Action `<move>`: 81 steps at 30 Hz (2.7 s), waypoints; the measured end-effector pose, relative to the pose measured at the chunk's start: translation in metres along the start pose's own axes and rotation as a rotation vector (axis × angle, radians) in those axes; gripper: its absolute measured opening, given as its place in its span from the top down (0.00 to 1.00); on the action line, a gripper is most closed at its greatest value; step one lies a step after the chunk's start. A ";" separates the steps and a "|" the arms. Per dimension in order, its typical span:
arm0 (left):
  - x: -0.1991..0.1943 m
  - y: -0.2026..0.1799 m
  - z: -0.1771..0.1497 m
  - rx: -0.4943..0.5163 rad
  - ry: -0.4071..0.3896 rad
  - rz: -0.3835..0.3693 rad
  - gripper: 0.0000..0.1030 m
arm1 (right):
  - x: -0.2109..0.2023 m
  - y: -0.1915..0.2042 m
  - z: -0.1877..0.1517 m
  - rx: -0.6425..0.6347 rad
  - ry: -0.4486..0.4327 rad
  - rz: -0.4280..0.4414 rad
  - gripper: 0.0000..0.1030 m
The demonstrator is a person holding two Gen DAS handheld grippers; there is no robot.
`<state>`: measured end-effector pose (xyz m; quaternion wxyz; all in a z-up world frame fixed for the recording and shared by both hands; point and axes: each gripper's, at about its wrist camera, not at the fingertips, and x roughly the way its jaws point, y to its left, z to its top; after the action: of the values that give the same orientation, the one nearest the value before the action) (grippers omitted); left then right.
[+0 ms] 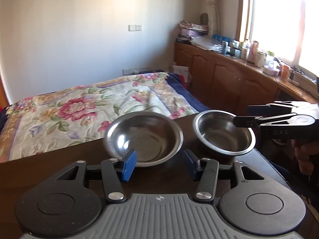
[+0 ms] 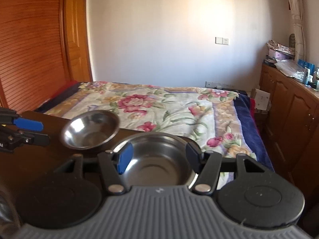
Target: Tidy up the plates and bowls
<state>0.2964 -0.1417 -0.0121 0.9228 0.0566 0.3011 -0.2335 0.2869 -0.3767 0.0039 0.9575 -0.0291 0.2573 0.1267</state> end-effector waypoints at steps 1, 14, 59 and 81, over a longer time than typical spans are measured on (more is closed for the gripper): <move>0.004 -0.002 0.002 0.005 0.004 -0.007 0.49 | 0.001 -0.002 -0.001 0.003 0.003 -0.004 0.42; 0.059 -0.038 0.020 0.059 0.097 -0.136 0.65 | 0.016 -0.025 -0.013 0.084 0.048 0.005 0.43; -0.010 -0.042 0.044 0.089 0.021 -0.121 0.81 | -0.039 -0.001 0.011 0.197 -0.042 0.073 0.80; -0.123 -0.035 0.014 0.071 -0.103 -0.114 0.81 | -0.103 0.053 0.018 0.106 -0.115 0.072 0.80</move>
<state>0.2002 -0.1268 0.0717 0.9197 0.0602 0.2475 -0.2987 0.1956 -0.3465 0.0717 0.9658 0.0381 0.2091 0.1489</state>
